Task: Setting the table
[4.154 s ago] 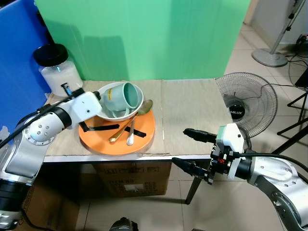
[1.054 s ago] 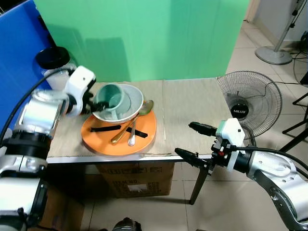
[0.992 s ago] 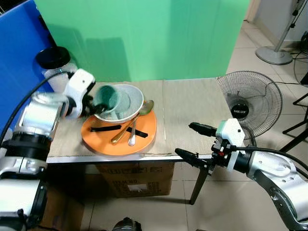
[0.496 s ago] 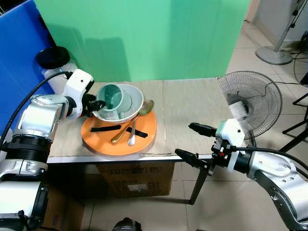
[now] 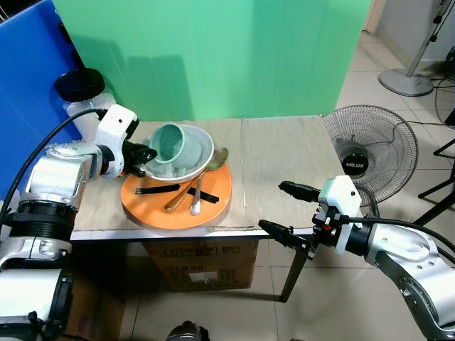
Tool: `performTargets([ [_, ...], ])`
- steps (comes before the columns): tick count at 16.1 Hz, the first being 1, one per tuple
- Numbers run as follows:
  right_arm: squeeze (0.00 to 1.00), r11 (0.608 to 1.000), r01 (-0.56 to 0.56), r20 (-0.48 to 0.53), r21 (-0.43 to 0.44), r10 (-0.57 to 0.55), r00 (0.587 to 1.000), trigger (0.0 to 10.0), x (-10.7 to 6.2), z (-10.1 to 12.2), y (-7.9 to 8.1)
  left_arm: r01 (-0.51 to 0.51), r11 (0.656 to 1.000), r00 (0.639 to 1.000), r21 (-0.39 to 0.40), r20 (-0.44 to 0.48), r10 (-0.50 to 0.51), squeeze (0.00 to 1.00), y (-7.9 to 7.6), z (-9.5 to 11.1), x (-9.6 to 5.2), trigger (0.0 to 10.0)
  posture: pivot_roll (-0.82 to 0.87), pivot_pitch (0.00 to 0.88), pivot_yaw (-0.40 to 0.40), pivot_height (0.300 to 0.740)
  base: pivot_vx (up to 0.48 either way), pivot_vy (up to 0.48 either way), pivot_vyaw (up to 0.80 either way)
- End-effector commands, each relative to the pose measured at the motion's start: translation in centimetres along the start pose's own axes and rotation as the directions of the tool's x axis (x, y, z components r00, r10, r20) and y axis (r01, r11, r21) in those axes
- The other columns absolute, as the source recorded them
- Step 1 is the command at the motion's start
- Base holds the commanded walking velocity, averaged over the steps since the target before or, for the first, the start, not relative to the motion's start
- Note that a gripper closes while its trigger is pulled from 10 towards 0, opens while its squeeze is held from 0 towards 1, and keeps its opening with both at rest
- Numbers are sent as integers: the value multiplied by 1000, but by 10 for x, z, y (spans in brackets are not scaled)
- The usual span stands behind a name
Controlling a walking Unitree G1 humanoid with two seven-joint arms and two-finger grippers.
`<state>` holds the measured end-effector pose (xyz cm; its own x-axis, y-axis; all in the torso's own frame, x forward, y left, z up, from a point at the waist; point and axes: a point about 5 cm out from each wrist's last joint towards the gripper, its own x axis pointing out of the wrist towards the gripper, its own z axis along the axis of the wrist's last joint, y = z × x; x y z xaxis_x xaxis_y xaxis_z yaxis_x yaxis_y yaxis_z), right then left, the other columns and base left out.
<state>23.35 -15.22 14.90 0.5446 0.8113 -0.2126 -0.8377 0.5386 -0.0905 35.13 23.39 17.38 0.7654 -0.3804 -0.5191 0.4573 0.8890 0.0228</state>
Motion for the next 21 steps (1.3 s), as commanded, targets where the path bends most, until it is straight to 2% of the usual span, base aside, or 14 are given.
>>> performTargets([
  [1,0,1000,-10,18,-23,10,1000,10000,1,4,1,-9,999,1000,-49,-3,9,0,3,-3,0,0,-56,23,95,740,0,0,0],
  [8,0,1000,-3,20,-25,3,1000,10000,0,3,1,-14,973,990,-230,131,45,0,6,6,-8,0,-57,21,99,740,0,0,0],
  [10,0,1000,-3,21,-24,4,1000,10000,1,3,1,-6,967,986,-254,160,48,0,4,7,-12,0,-54,20,98,740,0,0,0],
  [12,0,1000,-6,22,-23,6,1000,10000,1,3,1,14,976,980,-217,195,29,0,-2,11,-17,0,-54,20,98,740,0,0,0],
  [13,0,1000,-7,22,-24,7,1000,10000,1,3,1,26,974,978,-223,206,20,122,-6,13,-17,10000,-55,19,99,740,0,0,0],
  [14,0,1000,-7,23,-25,8,1000,10000,1,3,1,41,967,978,-252,208,13,1000,-7,12,-17,10000,-56,19,99,740,0,0,0],
  [21,0,1000,-9,23,-22,9,1000,10000,1,3,3,56,927,992,-370,125,-11,1000,-12,-7,-19,10000,-56,20,105,740,0,0,0],
])
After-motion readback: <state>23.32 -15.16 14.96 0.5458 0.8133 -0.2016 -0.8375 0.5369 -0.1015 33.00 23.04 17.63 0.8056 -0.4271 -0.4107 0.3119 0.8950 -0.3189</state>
